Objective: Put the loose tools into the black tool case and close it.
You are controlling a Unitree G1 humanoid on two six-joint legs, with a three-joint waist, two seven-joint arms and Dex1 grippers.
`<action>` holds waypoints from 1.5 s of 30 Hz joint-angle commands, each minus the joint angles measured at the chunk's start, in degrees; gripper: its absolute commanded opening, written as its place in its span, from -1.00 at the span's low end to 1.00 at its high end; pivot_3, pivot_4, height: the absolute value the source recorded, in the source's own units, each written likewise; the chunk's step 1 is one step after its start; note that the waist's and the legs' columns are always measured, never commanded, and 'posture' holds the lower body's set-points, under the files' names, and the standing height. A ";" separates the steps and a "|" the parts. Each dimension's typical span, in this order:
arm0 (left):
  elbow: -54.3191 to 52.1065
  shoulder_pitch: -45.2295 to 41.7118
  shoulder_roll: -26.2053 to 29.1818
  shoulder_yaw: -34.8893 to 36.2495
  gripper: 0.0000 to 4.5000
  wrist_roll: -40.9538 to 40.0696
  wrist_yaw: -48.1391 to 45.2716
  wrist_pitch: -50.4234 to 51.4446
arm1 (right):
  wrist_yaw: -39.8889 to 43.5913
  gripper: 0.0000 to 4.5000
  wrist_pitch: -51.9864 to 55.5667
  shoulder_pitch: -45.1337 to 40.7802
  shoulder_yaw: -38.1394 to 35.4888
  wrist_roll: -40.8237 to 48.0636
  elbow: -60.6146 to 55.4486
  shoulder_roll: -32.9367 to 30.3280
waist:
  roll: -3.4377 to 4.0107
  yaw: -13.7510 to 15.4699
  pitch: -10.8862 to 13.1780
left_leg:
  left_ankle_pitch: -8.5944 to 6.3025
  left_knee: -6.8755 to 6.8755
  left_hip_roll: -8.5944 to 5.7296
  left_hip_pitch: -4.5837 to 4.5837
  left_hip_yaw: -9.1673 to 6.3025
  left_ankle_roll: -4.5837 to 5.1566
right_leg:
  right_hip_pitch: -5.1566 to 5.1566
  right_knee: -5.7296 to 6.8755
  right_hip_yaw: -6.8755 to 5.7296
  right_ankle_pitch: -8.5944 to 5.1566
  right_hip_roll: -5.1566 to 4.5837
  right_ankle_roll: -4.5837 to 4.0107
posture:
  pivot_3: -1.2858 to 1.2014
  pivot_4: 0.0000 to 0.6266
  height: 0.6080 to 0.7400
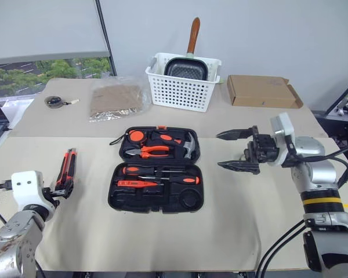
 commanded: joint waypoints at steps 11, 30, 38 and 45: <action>3.73 -1.64 -1.39 3.17 -0.23 -0.65 1.20 -0.20 | -1.35 1.00 -0.02 2.65 -2.34 0.78 -4.71 -1.57 | -0.01 -0.14 0.00 | 0.00 -0.03 0.00 0.00 0.01 -0.02 | -0.01 -0.03 0.01 0.10 -0.07 -0.16 | 0.03 -0.52 0.39; -4.44 -0.36 20.18 -12.29 -0.23 -9.56 -55.56 -25.28 | -1.76 1.00 -0.09 3.30 -3.14 1.08 -4.44 -3.05 | -0.05 -0.93 0.06 | 0.07 -0.04 -0.03 -0.16 0.20 -0.07 | -0.21 -0.05 -0.04 -0.07 -0.05 0.02 | 0.03 -0.52 0.39; 9.93 -7.81 28.53 -23.47 -0.23 -0.16 -73.67 -42.21 | -2.74 1.00 0.46 5.86 -4.13 1.72 -7.29 -4.00 | 0.10 -1.19 0.09 | 0.23 -0.09 0.10 -0.24 0.23 0.25 | -0.43 0.04 -0.05 -0.19 0.11 0.08 | 0.03 -0.52 0.39; 19.07 -17.54 28.21 -30.26 -0.23 5.51 -78.00 -48.39 | -3.85 1.00 0.88 8.29 -5.10 2.24 -9.72 -4.59 | 0.10 -1.33 0.08 | 0.22 -0.09 0.11 -0.30 0.27 0.33 | -0.46 0.00 -0.02 -0.14 0.10 0.07 | 0.03 -0.52 0.39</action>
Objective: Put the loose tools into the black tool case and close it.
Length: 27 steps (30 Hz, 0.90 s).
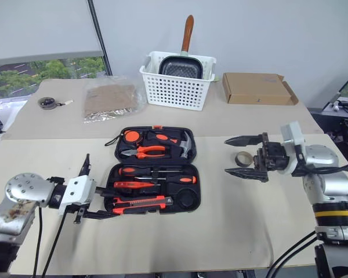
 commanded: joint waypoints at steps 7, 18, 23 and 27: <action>3.93 -6.97 -0.14 -4.49 -0.23 3.00 -1.33 -2.60 | -1.15 1.00 -0.22 2.20 -2.68 1.51 -3.22 -1.03 | 0.00 -0.10 0.00 | -0.02 0.00 0.00 0.00 0.08 0.04 | 0.00 -0.01 0.02 0.05 0.00 -0.07 | 0.03 -0.52 0.39; 2.67 -7.12 0.46 -4.31 0.38 2.25 -0.44 0.55 | -0.67 1.00 -1.11 1.64 -2.42 1.13 -1.72 -0.52 | 0.00 -0.09 0.00 | -0.02 0.02 0.00 0.02 0.08 0.05 | 0.01 0.02 0.04 0.00 0.00 0.03 | 0.03 -0.52 0.39; -0.38 -7.37 -1.31 -1.63 0.97 -2.66 1.41 3.74 | -0.11 1.00 -1.69 1.29 -2.20 0.66 -0.50 -0.62 | -0.01 -0.02 0.00 | -0.01 0.02 0.00 0.03 0.08 0.05 | 0.01 0.04 0.05 0.00 0.00 0.03 | 0.03 -0.52 0.39; -4.77 -7.17 -2.46 0.19 0.97 -8.18 3.47 9.99 | 0.33 1.00 -2.19 1.01 -2.07 0.40 0.29 -0.87 | -0.01 -0.09 0.00 | -0.01 0.05 0.00 0.04 0.07 0.05 | 0.04 0.03 0.08 0.02 0.00 0.06 | 0.03 -0.52 0.39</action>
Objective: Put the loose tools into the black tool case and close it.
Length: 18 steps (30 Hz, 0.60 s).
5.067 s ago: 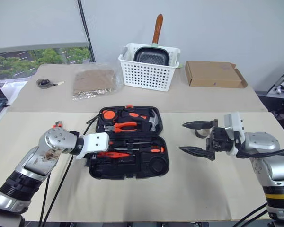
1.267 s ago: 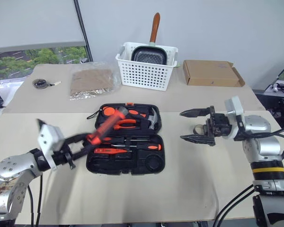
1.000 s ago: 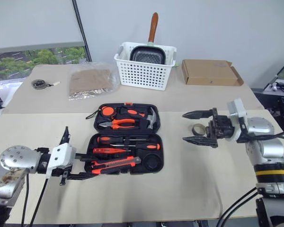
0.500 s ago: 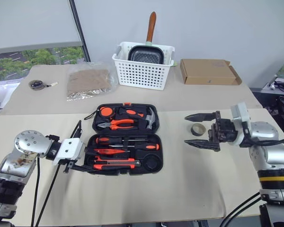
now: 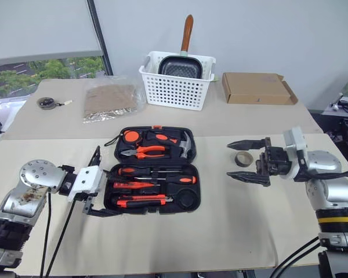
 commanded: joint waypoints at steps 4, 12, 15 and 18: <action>-5.65 -1.86 -3.47 2.93 0.97 -5.68 5.82 6.39 | 0.95 1.00 -1.78 -1.56 -1.39 -0.01 0.38 -0.58 | 0.00 0.01 0.00 | 0.01 0.00 0.00 0.06 -0.01 -0.01 | 0.07 0.01 -0.01 0.00 0.01 0.00 | 0.03 -0.52 0.39; -7.07 2.32 -7.91 -0.42 0.02 -2.28 10.86 6.19 | 0.67 1.00 -1.83 -1.07 -1.73 0.13 -0.19 -0.66 | 0.00 -0.05 0.00 | 0.01 0.00 -0.02 0.27 -0.01 -0.01 | 0.33 -0.02 0.01 0.02 0.01 0.01 | 0.03 -0.52 0.39; -5.25 4.30 -8.01 -1.63 -0.52 -0.52 9.74 3.97 | 0.58 1.00 -1.76 -0.77 -1.80 0.17 -0.45 -0.74 | 0.00 -0.05 0.00 | 0.01 0.00 0.00 0.27 -0.01 -0.02 | 0.32 -0.02 -0.01 0.01 0.01 0.01 | 0.03 -0.52 0.39; -3.92 5.43 -8.11 -2.88 -0.98 1.09 8.84 2.24 | 0.53 1.00 -1.77 -0.80 -1.82 0.11 -0.41 -0.82 | 0.00 -0.04 0.00 | 0.01 0.00 0.01 0.28 -0.02 -0.02 | 0.31 -0.01 -0.01 0.01 0.01 0.01 | 0.03 -0.52 0.39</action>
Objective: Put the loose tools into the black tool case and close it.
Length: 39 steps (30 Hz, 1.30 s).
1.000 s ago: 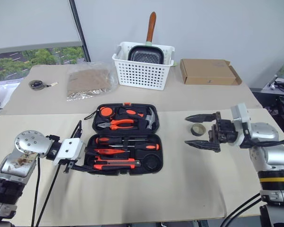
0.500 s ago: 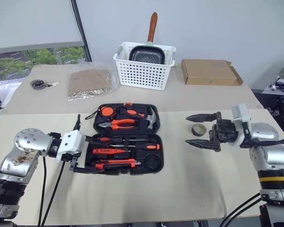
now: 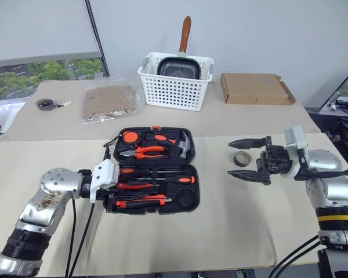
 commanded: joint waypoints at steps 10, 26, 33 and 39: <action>4.27 -0.13 -1.02 -3.76 -0.98 4.97 -1.32 -6.51 | -0.09 1.00 -1.09 0.04 -1.88 0.21 -2.01 -1.13 | 0.02 0.28 -0.01 | -0.01 0.01 -0.02 0.00 -0.02 0.02 | 0.03 -0.02 0.00 0.04 -0.07 -0.06 | 0.03 -0.52 0.39; 9.75 0.77 -0.87 -7.67 -0.98 10.47 -1.87 -13.41 | -1.65 1.00 0.06 1.22 -2.08 0.68 -4.22 -1.99 | 0.34 0.09 -0.21 | -0.04 0.00 0.00 0.10 -0.01 0.06 | 0.10 -0.02 0.03 0.01 -0.09 0.00 | 0.03 -0.52 0.39; 9.22 0.25 -2.03 -6.06 -0.98 7.25 -0.02 -11.54 | -3.53 1.00 1.05 1.66 -1.71 -0.61 -5.09 -3.29 | 0.45 0.16 -0.27 | -0.04 0.01 0.00 0.16 -0.01 0.07 | 0.15 0.00 0.03 0.00 -0.12 0.02 | 0.03 -0.52 0.39; -2.58 0.32 -3.66 -1.19 -0.98 -0.53 7.93 1.24 | -10.23 1.00 2.36 2.16 1.40 -9.83 -4.14 -7.08 | 0.39 0.09 -0.24 | -0.05 0.03 0.00 0.00 -0.01 0.09 | 0.04 -0.03 0.03 0.01 -0.11 0.06 | 0.03 -0.52 0.39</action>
